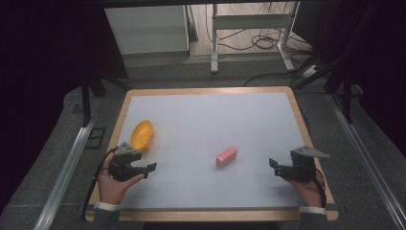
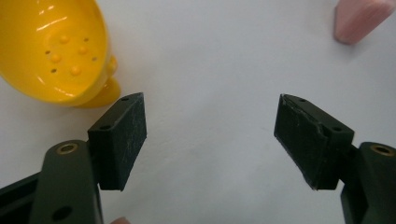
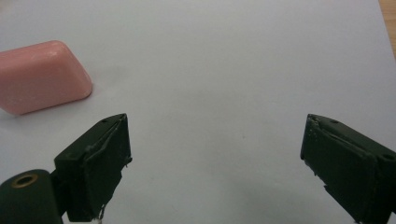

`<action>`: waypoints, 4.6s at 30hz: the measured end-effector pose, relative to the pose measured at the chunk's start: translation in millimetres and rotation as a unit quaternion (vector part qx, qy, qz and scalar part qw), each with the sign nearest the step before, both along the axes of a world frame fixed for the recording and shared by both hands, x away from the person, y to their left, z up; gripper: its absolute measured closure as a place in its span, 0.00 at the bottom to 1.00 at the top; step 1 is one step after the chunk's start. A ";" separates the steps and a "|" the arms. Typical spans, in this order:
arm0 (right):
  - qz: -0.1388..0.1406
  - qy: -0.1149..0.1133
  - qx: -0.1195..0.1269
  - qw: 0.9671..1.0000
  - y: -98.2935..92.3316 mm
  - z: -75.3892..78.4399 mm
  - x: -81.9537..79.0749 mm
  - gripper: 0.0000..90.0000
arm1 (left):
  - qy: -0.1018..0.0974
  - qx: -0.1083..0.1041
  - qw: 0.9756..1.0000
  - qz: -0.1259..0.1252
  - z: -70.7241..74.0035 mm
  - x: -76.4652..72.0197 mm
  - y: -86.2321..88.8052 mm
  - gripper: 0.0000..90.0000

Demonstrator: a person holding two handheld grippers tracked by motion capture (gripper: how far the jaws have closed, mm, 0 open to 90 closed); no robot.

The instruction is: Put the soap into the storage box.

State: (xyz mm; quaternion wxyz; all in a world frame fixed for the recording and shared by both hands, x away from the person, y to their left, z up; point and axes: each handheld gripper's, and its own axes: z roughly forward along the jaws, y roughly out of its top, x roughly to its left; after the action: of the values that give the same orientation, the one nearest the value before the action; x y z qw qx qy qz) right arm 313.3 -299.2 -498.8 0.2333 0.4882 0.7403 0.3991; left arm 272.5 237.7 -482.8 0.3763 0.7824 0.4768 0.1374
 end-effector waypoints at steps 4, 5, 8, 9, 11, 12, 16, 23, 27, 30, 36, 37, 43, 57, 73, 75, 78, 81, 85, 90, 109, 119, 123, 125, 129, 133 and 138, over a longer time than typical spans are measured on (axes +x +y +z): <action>-0.001 0.002 -0.006 1.000 0.5 -1.0 1.4 0.09 | -0.003 -0.002 1.000 -0.003 3.8 2.8 -1.4 0.27; -0.002 0.001 -0.006 1.000 0.9 -1.5 1.5 0.09 | -0.003 -0.002 1.000 -0.004 4.3 3.8 -1.2 0.27; -0.002 0.000 -0.010 1.000 1.5 -1.5 1.1 0.09 | -0.004 -0.004 1.000 -0.007 5.3 5.4 -2.0 0.27; -0.001 -0.001 -0.011 1.000 1.5 -1.3 0.9 0.09 | -0.006 -0.004 1.000 -0.012 7.2 6.9 -4.1 0.26; -0.002 -0.001 -0.012 1.000 0.1 -1.3 1.0 0.09 | -0.012 -0.003 1.000 -0.017 11.0 8.2 -6.5 0.26; -0.002 -0.001 -0.012 1.000 0.1 -1.3 1.0 0.09 | -0.012 -0.003 1.000 -0.017 11.0 8.2 -6.5 0.26; -0.010 0.000 -0.013 1.000 -2.5 -1.0 -0.4 0.09 | -0.019 0.001 0.999 -0.029 19.4 9.6 -12.9 0.26; -0.007 -0.005 -0.011 1.000 -2.8 0.7 -1.7 0.09 | -0.023 0.010 0.999 -0.040 25.3 12.3 -24.6 0.24; -0.007 -0.006 -0.013 1.000 -2.1 0.2 -1.5 0.09 | -0.020 0.015 0.999 -0.046 26.6 13.7 -30.4 0.24; -0.006 -0.006 -0.012 1.000 -1.4 0.9 -1.5 0.09 | -0.021 0.021 0.998 -0.051 27.3 14.7 -33.8 0.24; -0.008 -0.007 -0.014 1.000 -1.1 1.1 -1.6 0.09 | -0.026 0.021 0.998 -0.057 25.1 16.2 -43.8 0.23; -0.008 -0.007 -0.015 1.000 -1.2 0.8 -1.4 0.09 | -0.025 0.027 0.997 -0.061 24.8 17.1 -45.7 0.23; -0.009 -0.008 -0.015 1.000 -1.3 1.1 -1.6 0.09 | -0.023 0.033 0.996 -0.073 28.9 19.8 -58.2 0.23; -0.009 -0.012 -0.013 1.000 -2.9 3.6 -2.6 0.09 | -0.021 0.038 0.995 -0.094 38.5 24.0 -82.9 0.23; -0.010 -0.010 -0.013 1.000 -4.4 2.4 -2.2 0.09 | -0.015 0.051 0.991 -0.119 38.4 34.3 -117.0 0.24; -0.009 -0.010 -0.013 1.000 -4.4 2.4 -2.1 0.09 | -0.014 0.050 0.992 -0.118 38.0 35.2 -117.4 0.24; -0.008 -0.010 -0.016 1.000 -3.9 2.0 -1.9 0.10 | -0.012 0.049 0.992 -0.115 36.1 36.9 -118.6 0.24; -0.007 -0.009 -0.016 1.000 -3.1 1.7 -1.6 0.10 | -0.009 0.047 0.992 -0.119 33.5 38.1 -121.6 0.24; -0.006 -0.007 -0.018 1.000 -2.0 0.9 -1.4 0.10 | -0.007 0.054 0.991 -0.122 31.1 39.5 -127.4 0.24; -0.007 -0.008 -0.017 1.000 -2.2 1.0 -1.5 0.10 | -0.005 0.045 0.990 -0.135 31.5 42.5 -138.4 0.24; -0.009 -0.003 -0.022 1.000 -3.5 -1.3 0.1 0.10 | 0.008 0.067 0.985 -0.161 24.5 58.1 -180.0 0.24; -0.011 -0.001 -0.025 1.000 -2.6 -2.1 0.7 0.10 | 0.023 0.061 0.982 -0.178 15.1 63.1 -203.0 0.25; -0.011 -0.001 -0.026 1.000 -2.6 -2.1 0.7 0.10 | 0.027 0.091 0.978 -0.185 12.5 65.3 -212.5 0.25; -0.011 0.001 -0.028 1.000 -2.1 -3.1 1.2 0.10 | 0.030 0.082 0.979 -0.186 10.8 68.1 -217.9 0.25; -0.010 0.002 -0.029 1.000 -1.9 -3.3 1.3 0.10 | 0.036 0.091 0.979 -0.179 6.4 73.1 -217.8 0.25; -0.010 0.003 -0.031 0.999 -1.8 -4.6 2.5 0.10 | 0.042 0.091 0.979 -0.177 1.6 75.2 -221.4 0.25; -0.008 0.005 -0.033 0.999 0.3 -5.5 2.8 0.10 | 0.042 0.105 0.977 -0.181 -1.2 78.5 -233.0 0.26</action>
State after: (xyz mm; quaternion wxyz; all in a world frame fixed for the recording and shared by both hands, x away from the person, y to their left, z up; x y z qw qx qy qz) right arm 316.1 -298.9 -504.3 0.2491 0.4882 0.7502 0.3699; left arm 350.9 4.6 -484.0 0.2902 0.8960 0.3258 0.0829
